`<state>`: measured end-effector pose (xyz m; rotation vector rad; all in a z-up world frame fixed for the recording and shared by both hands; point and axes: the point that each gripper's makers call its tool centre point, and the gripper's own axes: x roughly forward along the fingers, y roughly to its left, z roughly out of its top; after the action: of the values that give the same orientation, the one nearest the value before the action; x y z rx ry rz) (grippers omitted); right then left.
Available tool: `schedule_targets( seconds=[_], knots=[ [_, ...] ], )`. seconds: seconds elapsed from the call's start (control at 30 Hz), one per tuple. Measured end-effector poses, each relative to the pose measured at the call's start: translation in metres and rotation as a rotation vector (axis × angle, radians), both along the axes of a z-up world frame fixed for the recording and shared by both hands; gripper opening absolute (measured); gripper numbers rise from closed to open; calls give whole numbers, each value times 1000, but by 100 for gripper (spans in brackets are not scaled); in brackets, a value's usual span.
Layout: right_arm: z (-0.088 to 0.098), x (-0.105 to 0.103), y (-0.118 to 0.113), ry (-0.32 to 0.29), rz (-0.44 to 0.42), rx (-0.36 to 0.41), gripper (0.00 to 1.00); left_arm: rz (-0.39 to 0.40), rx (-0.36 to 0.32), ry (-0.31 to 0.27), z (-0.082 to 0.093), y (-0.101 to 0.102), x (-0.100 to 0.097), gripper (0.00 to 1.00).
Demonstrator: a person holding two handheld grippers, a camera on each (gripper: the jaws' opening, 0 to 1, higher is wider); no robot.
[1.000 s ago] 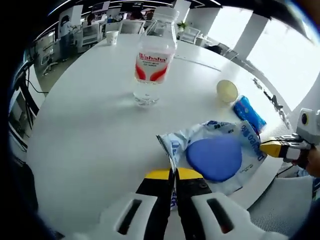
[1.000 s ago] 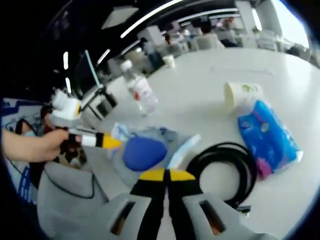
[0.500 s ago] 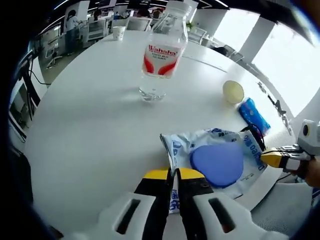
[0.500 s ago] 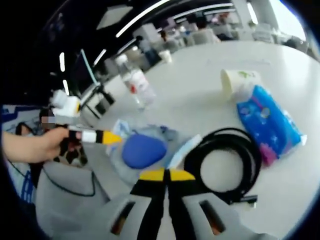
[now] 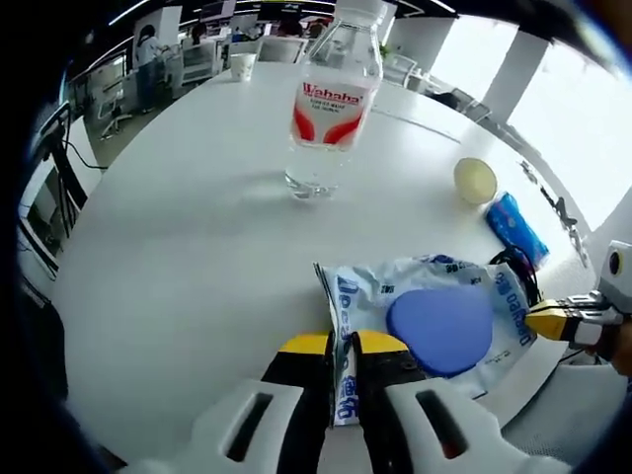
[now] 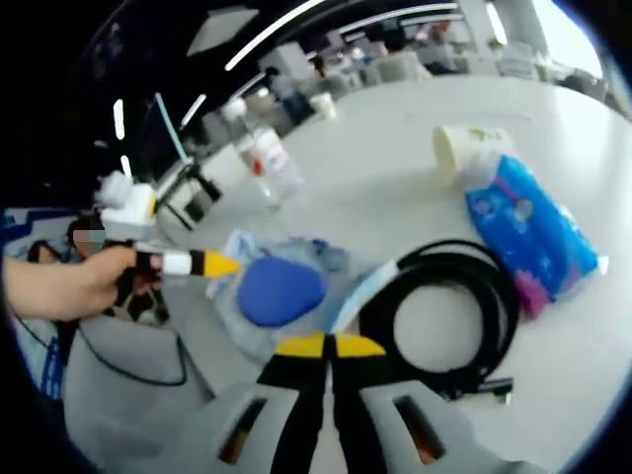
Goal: Arrange the tabletop items into an orderly group along one side of the table until the central work area is clear of visible clutter.
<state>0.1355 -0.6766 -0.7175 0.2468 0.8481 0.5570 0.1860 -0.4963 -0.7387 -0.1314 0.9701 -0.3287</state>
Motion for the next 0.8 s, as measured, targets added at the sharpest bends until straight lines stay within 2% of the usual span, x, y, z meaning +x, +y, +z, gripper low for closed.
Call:
schedule_targets(
  seconds=[0.27, 0.43, 0.6, 0.8],
  knots=[
    [0, 0, 1, 3, -4, 5, 0, -2, 5, -7, 0, 0, 1, 7],
    [2, 0, 1, -38, 28, -19, 2, -2, 9, -21, 1, 1, 2, 9],
    [7, 1, 6, -63, 35, -7, 14, 5, 6, -31, 2, 0, 1, 14],
    [10, 3, 8, -80, 42, -28, 25, 10, 5, -42, 3, 0, -1, 20]
  ],
)
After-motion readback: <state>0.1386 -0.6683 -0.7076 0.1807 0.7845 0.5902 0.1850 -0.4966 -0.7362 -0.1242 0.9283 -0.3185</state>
